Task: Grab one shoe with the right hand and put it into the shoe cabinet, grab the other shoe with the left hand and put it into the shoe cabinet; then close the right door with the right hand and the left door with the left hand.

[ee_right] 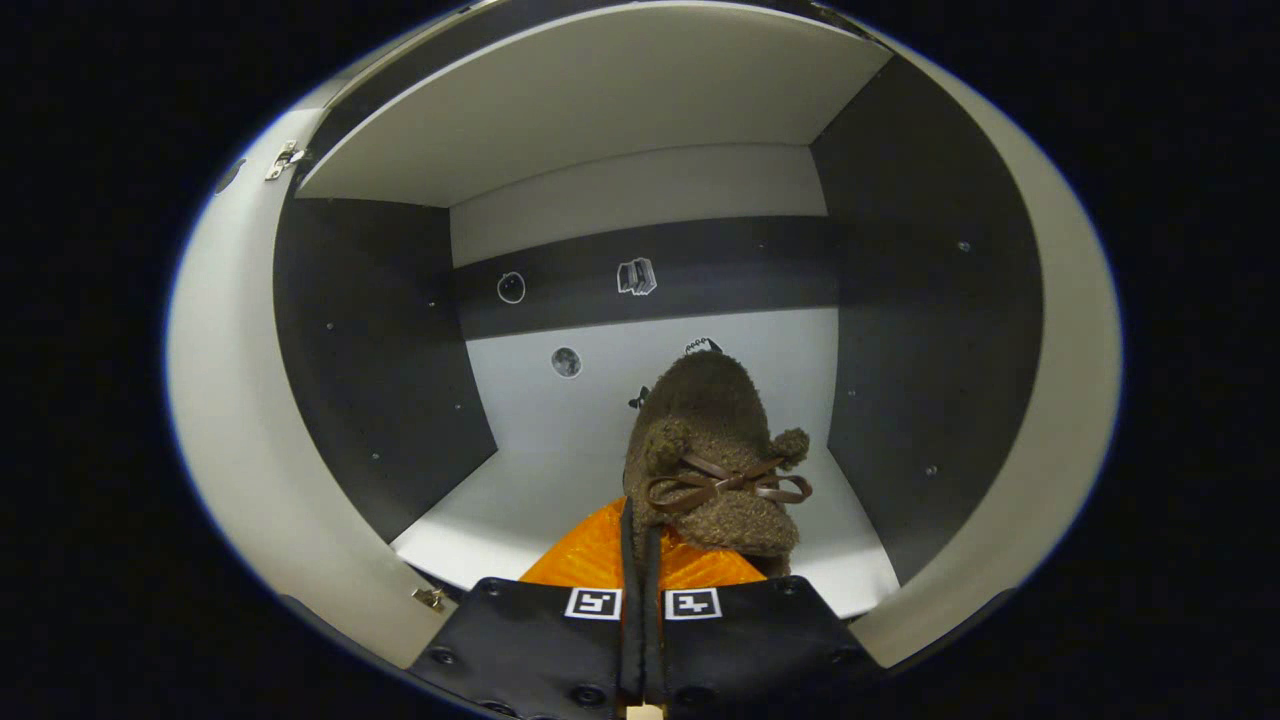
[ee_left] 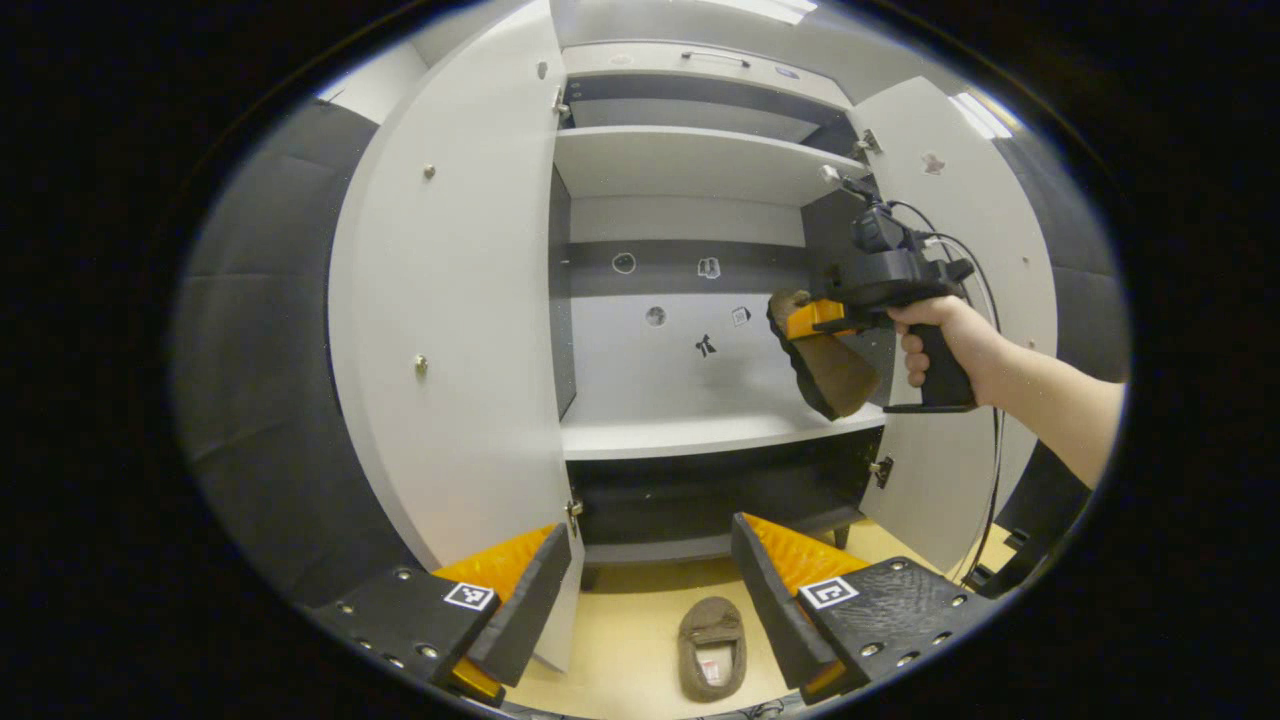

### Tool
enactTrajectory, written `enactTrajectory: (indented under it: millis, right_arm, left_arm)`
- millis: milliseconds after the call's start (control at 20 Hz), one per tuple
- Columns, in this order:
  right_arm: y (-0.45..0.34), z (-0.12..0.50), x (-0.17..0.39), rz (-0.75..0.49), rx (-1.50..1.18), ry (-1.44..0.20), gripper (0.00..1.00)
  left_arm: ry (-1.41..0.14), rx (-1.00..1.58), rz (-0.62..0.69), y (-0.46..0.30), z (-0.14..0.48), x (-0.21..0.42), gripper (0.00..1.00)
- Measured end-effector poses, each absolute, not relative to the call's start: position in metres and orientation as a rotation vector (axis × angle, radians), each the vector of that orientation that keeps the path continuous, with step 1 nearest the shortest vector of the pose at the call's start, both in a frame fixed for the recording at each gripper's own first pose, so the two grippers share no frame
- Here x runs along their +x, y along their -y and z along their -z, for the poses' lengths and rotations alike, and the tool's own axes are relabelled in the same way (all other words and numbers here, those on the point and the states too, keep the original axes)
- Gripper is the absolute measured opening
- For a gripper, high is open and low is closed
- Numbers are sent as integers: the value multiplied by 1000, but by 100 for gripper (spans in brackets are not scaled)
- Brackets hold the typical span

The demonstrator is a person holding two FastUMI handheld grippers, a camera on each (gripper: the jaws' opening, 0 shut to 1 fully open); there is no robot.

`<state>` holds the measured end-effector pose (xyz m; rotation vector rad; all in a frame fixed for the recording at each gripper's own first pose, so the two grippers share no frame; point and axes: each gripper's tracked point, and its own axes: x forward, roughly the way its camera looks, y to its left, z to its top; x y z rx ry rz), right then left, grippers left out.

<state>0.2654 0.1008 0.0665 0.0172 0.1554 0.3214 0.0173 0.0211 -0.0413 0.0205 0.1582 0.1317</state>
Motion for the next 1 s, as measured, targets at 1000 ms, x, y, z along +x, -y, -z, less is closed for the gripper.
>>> enactTrajectory:
  millis: [1000]
  right_arm:
    - [-133, -28, 361, -335, 4, -228, 21]
  left_arm:
    - [-161, 15, -297, -31, 32, 14, 94]
